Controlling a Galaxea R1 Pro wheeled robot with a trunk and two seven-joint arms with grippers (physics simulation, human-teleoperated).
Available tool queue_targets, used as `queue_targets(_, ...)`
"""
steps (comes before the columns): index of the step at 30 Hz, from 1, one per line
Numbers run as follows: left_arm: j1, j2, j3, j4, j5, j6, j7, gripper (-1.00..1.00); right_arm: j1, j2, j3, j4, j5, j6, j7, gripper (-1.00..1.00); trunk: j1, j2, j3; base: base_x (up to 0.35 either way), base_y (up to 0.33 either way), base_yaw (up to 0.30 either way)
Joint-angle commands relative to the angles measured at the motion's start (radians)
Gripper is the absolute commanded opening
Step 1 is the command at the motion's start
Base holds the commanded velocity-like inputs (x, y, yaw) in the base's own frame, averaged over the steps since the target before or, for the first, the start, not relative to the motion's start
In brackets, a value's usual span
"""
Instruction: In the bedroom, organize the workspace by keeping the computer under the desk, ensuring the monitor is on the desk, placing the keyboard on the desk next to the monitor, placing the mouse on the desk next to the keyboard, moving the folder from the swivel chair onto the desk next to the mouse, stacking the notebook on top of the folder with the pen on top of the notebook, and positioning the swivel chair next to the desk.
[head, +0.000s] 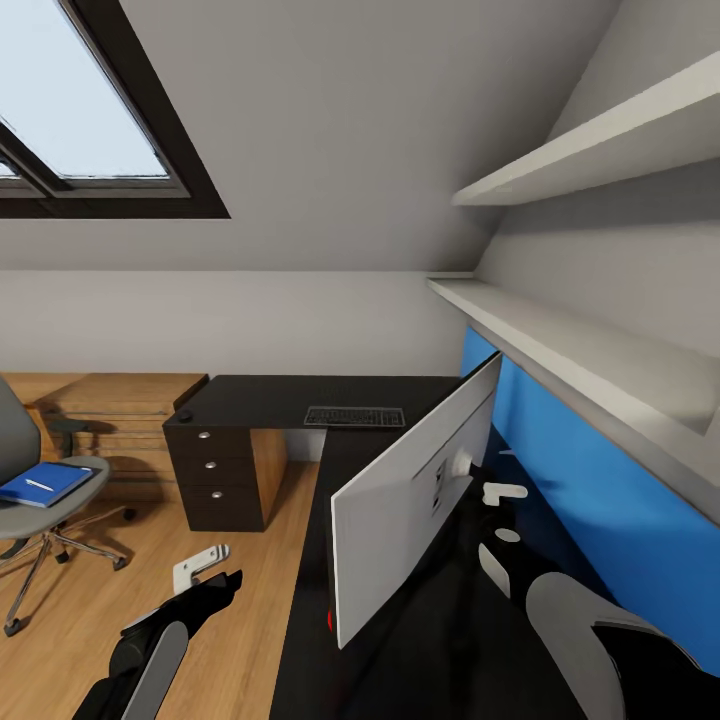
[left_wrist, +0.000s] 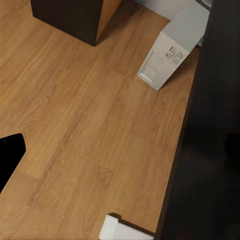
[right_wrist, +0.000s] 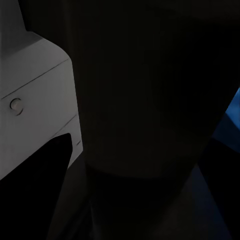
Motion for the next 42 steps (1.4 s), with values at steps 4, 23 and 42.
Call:
queue_targets(4,-0.001,0.000,-0.001,-0.002,0.011,0.003,0.009,1.00,-0.001,0.000,-0.003,0.001,0.009,-0.004,-0.005,-1.00,0.000,-0.002,0.000,0.000,0.000,-0.128)
queue_targets(23,-0.001,0.000,-0.001,-0.002,0.008,0.001,0.009,1.00,-0.001,0.000,-0.003,0.001,0.009,-0.004,-0.005,-1.00,0.000,-0.002,0.006,0.003,-0.009,-0.110)
queue_targets(42,-0.001,0.000,-0.002,-0.002,0.010,0.001,0.008,1.00,-0.001,0.000,-0.003,0.001,0.009,-0.004,-0.008,-1.00,0.000,-0.002,0.006,0.043,-0.069,0.000)
